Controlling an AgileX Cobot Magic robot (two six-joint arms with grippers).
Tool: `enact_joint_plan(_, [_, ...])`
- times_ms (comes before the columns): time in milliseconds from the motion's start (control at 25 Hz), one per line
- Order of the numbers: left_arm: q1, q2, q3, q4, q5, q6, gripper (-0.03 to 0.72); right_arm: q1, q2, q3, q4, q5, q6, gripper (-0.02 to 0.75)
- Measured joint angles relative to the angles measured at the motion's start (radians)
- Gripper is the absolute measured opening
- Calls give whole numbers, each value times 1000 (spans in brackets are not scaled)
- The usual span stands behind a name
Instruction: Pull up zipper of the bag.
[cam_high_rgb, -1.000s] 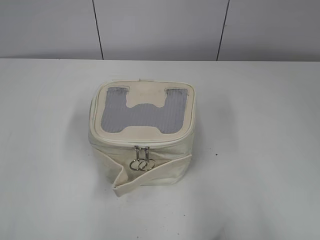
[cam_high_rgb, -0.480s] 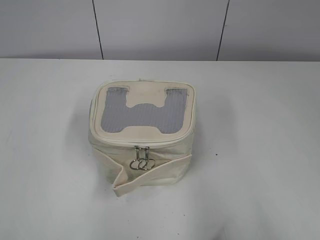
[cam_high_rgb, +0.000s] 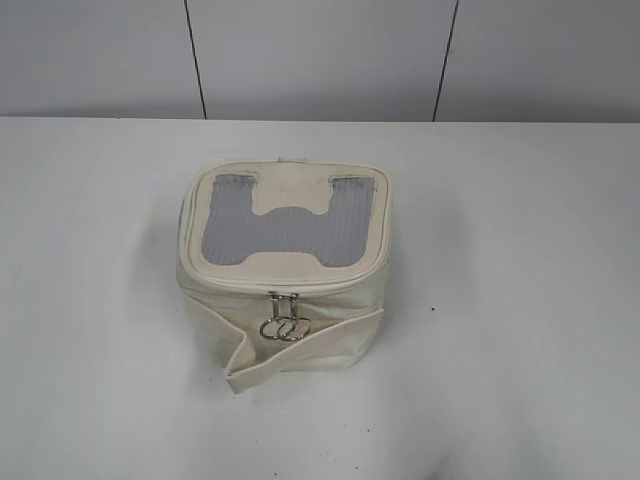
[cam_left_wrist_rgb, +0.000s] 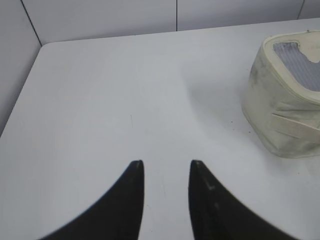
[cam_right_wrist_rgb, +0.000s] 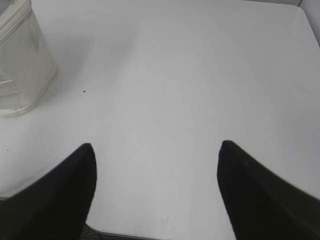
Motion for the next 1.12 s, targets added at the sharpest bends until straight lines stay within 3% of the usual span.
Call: enact_joint_plan(1120, [0, 0, 0, 0, 0, 0, 243, 0, 0, 0, 0, 0, 0, 587])
